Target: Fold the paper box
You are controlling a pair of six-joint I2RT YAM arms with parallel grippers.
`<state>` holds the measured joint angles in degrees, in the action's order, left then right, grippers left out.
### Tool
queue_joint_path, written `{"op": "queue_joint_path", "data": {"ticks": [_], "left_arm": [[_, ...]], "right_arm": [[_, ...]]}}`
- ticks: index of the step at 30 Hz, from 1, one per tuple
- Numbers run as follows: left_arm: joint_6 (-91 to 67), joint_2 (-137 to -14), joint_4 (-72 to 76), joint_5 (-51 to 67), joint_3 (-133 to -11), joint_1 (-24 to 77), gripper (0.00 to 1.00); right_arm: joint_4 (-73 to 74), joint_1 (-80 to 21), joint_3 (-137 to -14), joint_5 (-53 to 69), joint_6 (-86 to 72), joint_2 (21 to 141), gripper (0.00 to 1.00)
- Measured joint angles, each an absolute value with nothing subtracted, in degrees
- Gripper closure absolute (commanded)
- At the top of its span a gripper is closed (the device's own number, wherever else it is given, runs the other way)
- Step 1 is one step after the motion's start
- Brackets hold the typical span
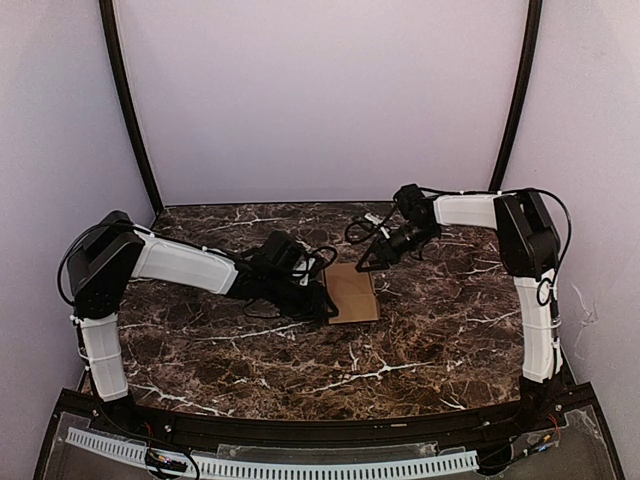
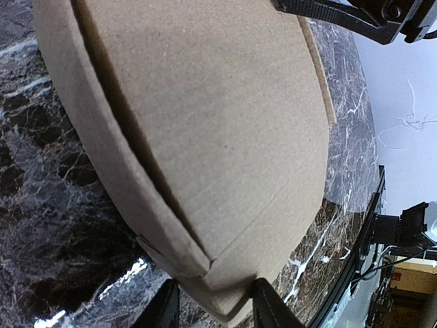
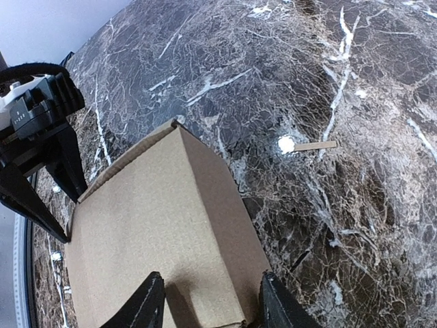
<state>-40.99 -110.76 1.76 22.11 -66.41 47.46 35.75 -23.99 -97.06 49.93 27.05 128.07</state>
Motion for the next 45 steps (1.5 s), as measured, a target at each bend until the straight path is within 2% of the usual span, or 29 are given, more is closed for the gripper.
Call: {"op": "queue_joint_path", "data": {"ticks": [4,9,15,22,34,42,45], "left_arm": [[-41.3,-111.4,2.4,22.5,-66.7,47.5,0.64],[-41.7,-112.9,3.4,23.3,-67.7,47.5,0.71],[-43.6,-113.9,3.9,25.0,-68.5,47.5,0.72],[-43.2,-113.5,1.1,23.3,-69.5,47.5,0.71],[-37.3,-113.2,-11.0,13.8,-74.6,47.7,0.72],[-35.3,-112.7,-14.7,9.0,-75.6,47.7,0.62],[-34.9,-112.7,-14.5,8.5,-75.6,47.7,0.62]], "right_arm": [[35.6,-23.8,-97.1,50.0,26.9,128.2,0.54],[34.7,-23.7,-97.1,50.2,26.9,128.5,0.54],[34.5,-23.6,-97.1,50.3,26.6,128.5,0.54],[34.5,-23.6,-97.1,50.7,26.2,128.9,0.54],[35.2,-23.5,-97.1,51.4,26.0,128.9,0.54],[36.1,-23.5,-97.5,52.2,26.0,129.5,0.54],[36.4,-23.5,-97.8,52.6,26.1,129.8,0.54]]}}
